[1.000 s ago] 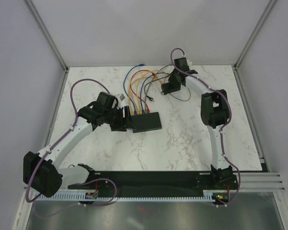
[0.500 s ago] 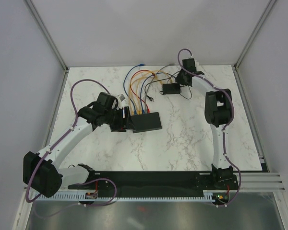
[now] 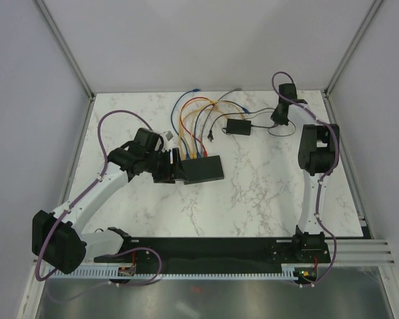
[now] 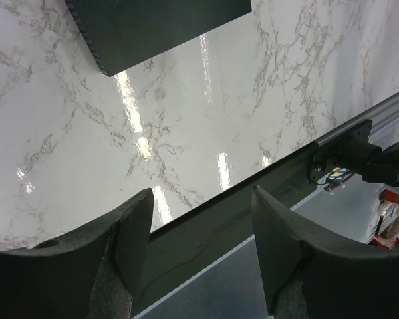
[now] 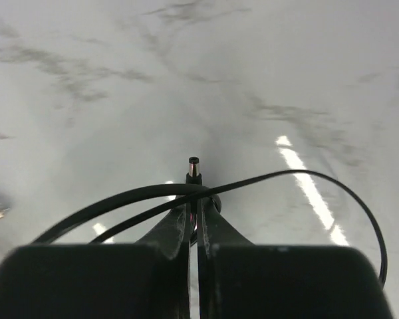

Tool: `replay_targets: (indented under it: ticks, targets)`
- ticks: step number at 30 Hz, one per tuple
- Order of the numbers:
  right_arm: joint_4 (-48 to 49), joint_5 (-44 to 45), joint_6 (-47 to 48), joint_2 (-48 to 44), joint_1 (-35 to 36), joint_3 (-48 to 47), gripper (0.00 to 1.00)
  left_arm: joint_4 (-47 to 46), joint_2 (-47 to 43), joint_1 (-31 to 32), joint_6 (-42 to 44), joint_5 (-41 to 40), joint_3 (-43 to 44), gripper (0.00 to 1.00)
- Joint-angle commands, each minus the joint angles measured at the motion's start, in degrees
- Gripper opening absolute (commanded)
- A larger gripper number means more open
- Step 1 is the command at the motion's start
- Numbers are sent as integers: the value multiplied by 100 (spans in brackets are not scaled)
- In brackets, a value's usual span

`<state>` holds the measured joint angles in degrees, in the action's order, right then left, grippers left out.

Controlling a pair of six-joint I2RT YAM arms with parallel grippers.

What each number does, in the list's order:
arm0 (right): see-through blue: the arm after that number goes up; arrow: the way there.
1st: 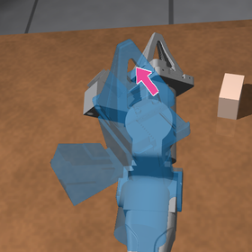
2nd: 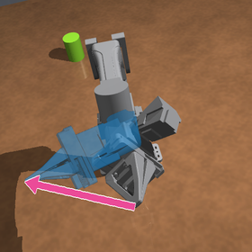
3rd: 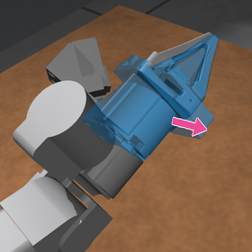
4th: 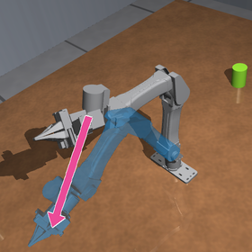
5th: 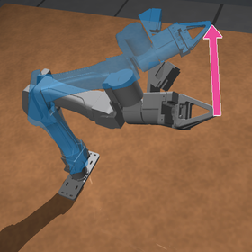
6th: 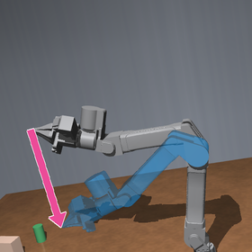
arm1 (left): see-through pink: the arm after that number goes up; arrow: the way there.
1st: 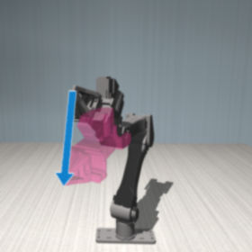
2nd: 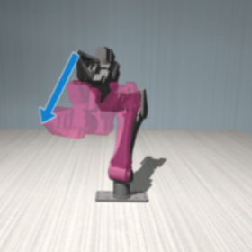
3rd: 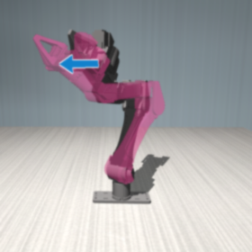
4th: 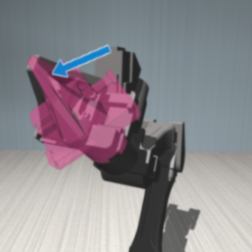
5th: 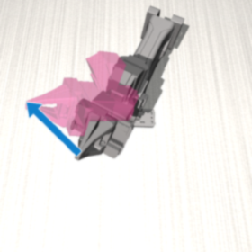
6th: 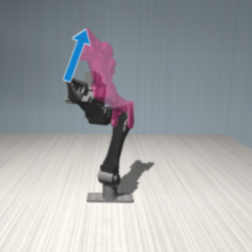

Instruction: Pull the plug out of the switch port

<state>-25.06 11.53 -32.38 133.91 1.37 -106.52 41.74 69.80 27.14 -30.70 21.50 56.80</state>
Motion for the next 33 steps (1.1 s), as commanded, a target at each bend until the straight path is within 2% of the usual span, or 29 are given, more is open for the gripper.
replay_targets:
  ticks: [1,7,8,9,11,13,14,16,17,19,20,25,27,28,29,33]
  targets:
    - [-641,991,293,-619,-549,210,0,36,-2,20,125,135,24,68]
    - [-904,1536,803,-840,-936,-333,0,36,113,20,152,144,95,68]
    - [-965,1476,821,-831,-954,-395,0,19,148,29,143,144,112,68]
    - [-1001,1005,908,-814,-954,-544,0,28,165,29,152,153,121,68]
    - [-1263,659,892,-752,-806,-650,6,10,209,20,161,92,139,68]
    - [-1483,315,743,-769,-691,-642,14,10,314,29,161,39,174,68]
    - [-1676,210,672,-857,-586,-572,28,10,358,20,152,30,226,68]
    - [-1957,-18,445,-962,-515,-379,42,1,481,29,99,-14,279,68]
    - [-2211,-28,400,-1154,-454,-274,57,10,517,20,90,-31,349,68]
    - [-2231,-72,347,-1427,-409,253,66,1,666,20,82,-66,429,68]
    - [-2266,-63,381,-1672,-374,394,77,1,719,20,73,-67,507,68]
    - [-2599,392,812,-2359,-173,860,78,1,772,11,2,-321,596,69]
    - [-2548,334,1075,-2755,292,1114,77,1,763,-6,2,-322,613,69]
    - [-2530,150,1137,-2852,468,1220,77,1,789,-24,2,-322,622,69]
    - [-2269,-583,1155,-3027,783,1378,75,1,920,-76,2,-322,666,69]
    - [-1099,-2379,988,-3064,1251,2371,73,1,1483,-270,2,-322,956,69]
